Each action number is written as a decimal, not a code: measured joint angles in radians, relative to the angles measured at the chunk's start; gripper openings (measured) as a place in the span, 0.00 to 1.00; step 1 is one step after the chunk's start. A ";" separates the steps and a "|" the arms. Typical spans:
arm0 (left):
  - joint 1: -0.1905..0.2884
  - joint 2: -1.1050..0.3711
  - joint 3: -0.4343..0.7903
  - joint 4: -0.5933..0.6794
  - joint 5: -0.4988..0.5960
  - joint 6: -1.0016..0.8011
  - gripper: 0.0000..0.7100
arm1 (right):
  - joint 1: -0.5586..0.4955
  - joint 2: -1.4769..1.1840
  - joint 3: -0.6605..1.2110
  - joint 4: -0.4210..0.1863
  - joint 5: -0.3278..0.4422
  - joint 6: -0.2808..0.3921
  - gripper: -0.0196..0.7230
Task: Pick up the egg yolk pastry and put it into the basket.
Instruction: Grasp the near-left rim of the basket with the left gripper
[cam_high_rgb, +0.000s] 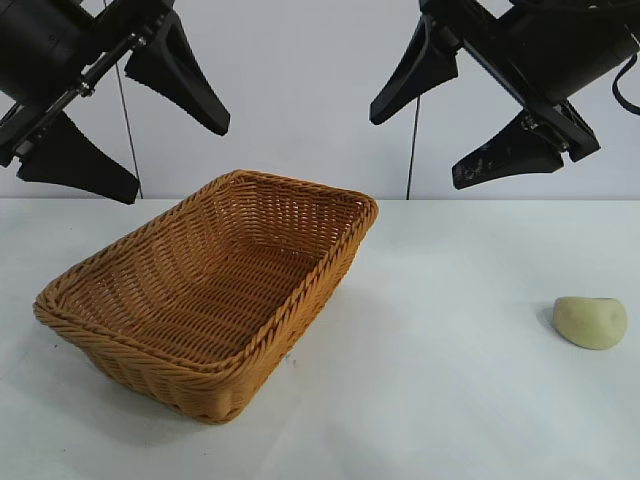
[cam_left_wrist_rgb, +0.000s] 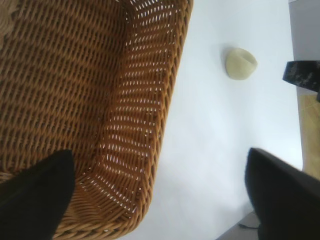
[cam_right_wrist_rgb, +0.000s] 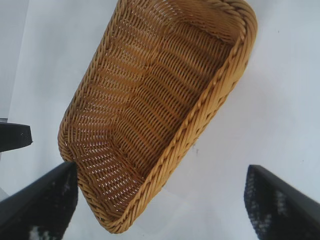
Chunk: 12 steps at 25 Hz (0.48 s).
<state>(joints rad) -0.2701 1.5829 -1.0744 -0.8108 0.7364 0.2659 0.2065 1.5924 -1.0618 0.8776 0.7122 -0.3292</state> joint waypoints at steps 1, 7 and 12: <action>0.000 0.000 0.000 0.000 0.000 0.000 0.94 | 0.000 0.000 0.000 0.000 0.000 0.000 0.90; 0.000 0.000 0.000 -0.001 -0.001 0.000 0.94 | 0.000 0.000 0.000 0.000 0.000 0.000 0.90; 0.000 0.000 0.000 -0.020 -0.004 -0.022 0.94 | 0.000 0.000 0.000 0.000 0.000 0.000 0.90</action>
<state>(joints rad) -0.2701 1.5829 -1.0744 -0.8308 0.7326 0.2436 0.2065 1.5924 -1.0618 0.8776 0.7122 -0.3292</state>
